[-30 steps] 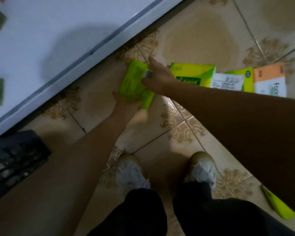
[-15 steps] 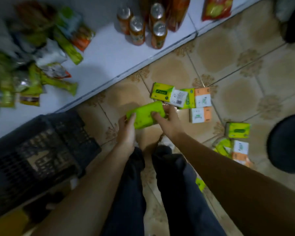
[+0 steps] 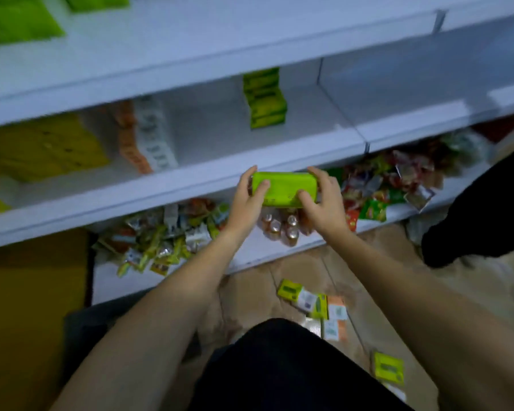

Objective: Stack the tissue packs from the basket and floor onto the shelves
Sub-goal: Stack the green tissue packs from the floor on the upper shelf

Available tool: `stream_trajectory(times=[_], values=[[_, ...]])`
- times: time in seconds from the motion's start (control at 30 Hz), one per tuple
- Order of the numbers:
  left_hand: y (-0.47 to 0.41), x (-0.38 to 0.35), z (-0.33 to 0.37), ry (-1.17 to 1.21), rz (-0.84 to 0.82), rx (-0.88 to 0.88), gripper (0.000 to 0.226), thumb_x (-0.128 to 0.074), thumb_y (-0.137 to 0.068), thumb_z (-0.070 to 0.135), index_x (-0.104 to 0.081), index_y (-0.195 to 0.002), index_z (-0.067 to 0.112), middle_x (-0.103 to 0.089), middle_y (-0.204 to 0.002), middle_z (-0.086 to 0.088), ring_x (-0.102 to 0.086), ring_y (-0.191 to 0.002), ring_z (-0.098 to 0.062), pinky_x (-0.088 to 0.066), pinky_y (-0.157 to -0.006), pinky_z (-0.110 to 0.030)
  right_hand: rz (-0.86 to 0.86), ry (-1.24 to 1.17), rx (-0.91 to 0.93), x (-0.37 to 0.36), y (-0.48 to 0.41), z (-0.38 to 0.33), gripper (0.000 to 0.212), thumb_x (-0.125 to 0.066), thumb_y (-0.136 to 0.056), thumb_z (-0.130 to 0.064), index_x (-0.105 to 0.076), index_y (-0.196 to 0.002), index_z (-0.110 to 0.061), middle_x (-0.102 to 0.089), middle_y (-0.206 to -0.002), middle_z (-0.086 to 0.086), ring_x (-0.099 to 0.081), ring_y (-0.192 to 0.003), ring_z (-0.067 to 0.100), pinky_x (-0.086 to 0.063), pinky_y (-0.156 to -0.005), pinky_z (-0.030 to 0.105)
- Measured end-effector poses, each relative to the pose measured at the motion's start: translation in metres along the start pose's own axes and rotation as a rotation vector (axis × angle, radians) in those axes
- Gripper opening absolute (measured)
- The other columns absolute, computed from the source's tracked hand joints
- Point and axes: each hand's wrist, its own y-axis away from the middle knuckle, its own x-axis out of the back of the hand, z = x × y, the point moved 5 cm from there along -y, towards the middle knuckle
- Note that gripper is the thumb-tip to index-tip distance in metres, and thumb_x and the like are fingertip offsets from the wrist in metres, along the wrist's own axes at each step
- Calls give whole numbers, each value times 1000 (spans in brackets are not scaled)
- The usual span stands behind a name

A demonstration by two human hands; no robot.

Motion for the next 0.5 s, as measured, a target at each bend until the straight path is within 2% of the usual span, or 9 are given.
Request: stream_trajectory(times=[0.1, 0.17, 0.2, 0.27, 0.4, 0.5], values=[[-6, 16, 76, -31, 39, -203, 41, -54, -94, 18, -45, -133, 11, -53, -109, 3, -52, -89, -8, -42, -71, -5, 101, 0, 169, 30, -26, -65, 59, -48, -72, -28, -49, -127, -8, -48, -117, 15, -39, -93, 2, -27, -78, 10], [-10, 32, 119, -57, 89, -338, 42, -56, -91, 25, -47, -131, 13, -54, -99, 13, -48, -78, -2, -39, -70, -7, 149, -25, 292, 42, -42, -106, 59, -48, -72, -32, -50, -125, -7, -47, -118, 14, -36, -94, -5, -29, -82, 12], [-10, 42, 141, -64, 120, -398, 43, -56, -90, 26, -48, -130, 13, -53, -97, 15, -46, -77, 0, -38, -70, -7, 171, -45, 351, 46, -50, -126, 61, -46, -70, -36, -51, -123, -7, -47, -118, 14, -38, -97, -3, -32, -86, 15], [-13, 61, 177, -89, 187, -490, 40, -57, -91, 21, -48, -129, 11, -56, -107, 6, -45, -79, 2, -36, -72, -6, 216, -91, 449, 50, -62, -163, 62, -43, -68, -38, -53, -120, -6, -47, -116, 8, -43, -104, 6, -39, -92, 28], [-30, 111, 220, -166, 280, -535, 40, -57, -92, 19, -47, -129, 12, -52, -118, -4, -43, -68, 0, -36, -68, -6, 206, -140, 542, 31, -90, -226, 59, -44, -69, -36, -53, -121, -11, -45, -114, -4, -47, -106, 12, -44, -91, 34], [-51, 155, 228, -216, 343, -512, 46, -61, -88, 15, -43, -131, 12, -50, -115, 0, -45, -63, 0, -37, -63, -7, 113, -78, 520, -8, -117, -258, 57, -47, -71, -34, -51, -124, -15, -53, -120, 2, -48, -107, 20, -38, -85, 23]])
